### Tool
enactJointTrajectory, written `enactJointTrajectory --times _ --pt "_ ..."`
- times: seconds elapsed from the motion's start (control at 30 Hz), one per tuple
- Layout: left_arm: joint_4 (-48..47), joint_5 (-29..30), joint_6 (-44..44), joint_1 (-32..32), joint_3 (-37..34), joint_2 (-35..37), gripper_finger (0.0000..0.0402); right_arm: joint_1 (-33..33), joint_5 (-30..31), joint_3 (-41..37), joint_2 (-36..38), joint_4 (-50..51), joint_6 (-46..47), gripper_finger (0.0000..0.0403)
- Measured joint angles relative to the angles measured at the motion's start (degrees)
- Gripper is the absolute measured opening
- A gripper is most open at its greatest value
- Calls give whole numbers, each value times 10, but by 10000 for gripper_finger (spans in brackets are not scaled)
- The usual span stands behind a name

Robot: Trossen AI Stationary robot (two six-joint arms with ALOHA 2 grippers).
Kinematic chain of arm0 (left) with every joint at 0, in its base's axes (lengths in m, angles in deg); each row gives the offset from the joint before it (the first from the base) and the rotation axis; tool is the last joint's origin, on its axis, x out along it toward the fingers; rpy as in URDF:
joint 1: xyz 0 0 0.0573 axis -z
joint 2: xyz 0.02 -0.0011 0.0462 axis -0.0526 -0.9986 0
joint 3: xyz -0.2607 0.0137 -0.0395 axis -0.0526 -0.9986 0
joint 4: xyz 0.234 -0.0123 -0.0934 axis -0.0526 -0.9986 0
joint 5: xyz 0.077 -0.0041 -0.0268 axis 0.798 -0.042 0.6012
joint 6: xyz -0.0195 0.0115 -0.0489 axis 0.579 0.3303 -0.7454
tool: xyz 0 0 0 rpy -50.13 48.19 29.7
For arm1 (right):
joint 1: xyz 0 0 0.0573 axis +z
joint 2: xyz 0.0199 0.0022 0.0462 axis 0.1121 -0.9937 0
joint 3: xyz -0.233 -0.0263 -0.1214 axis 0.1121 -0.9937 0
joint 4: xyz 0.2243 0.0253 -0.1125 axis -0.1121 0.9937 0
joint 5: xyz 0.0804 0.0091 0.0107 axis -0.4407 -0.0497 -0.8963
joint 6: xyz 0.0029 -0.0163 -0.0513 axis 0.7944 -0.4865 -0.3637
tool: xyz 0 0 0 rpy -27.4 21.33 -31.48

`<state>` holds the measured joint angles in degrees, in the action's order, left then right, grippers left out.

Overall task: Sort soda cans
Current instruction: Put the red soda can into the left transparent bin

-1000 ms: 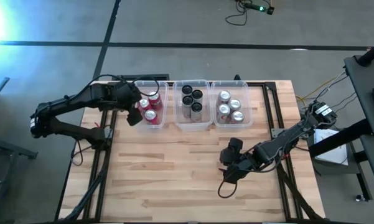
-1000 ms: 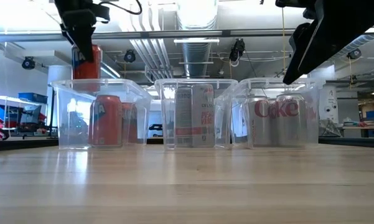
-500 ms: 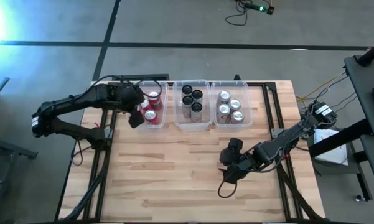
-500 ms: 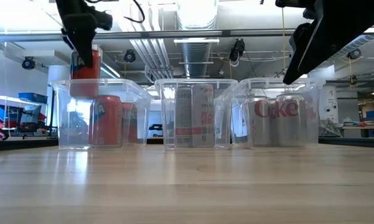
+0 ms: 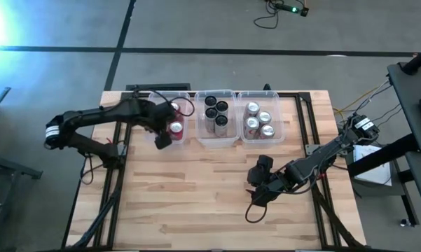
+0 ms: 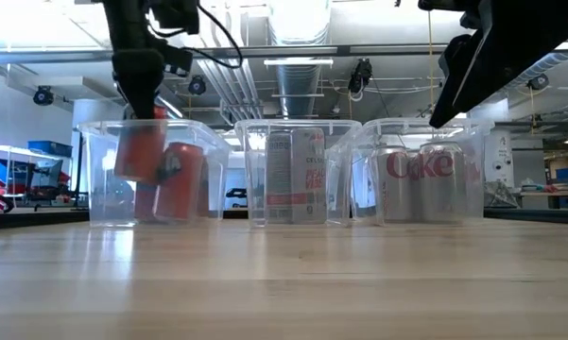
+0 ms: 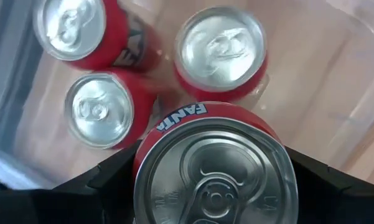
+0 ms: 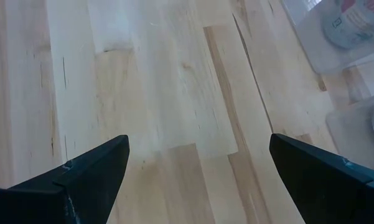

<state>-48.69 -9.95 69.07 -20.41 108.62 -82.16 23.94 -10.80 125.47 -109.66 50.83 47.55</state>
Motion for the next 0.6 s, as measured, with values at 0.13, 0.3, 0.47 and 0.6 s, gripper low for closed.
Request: enactJointTrajectory --times 0.13,0.3,0.47,0.6 --pt "25 -29 -11 0 -5 -21 283 0 0 -1 0 -1 0 384" --pt "28 -30 -26 -2 -5 -52 285 1 0 -12 0 0 0 384" --pt "25 -31 -29 -10 -2 -68 287 1 0 -29 0 -3 10 384" --pt "25 -32 -29 -18 -3 -70 288 1 -1 -39 0 -3 33 384"
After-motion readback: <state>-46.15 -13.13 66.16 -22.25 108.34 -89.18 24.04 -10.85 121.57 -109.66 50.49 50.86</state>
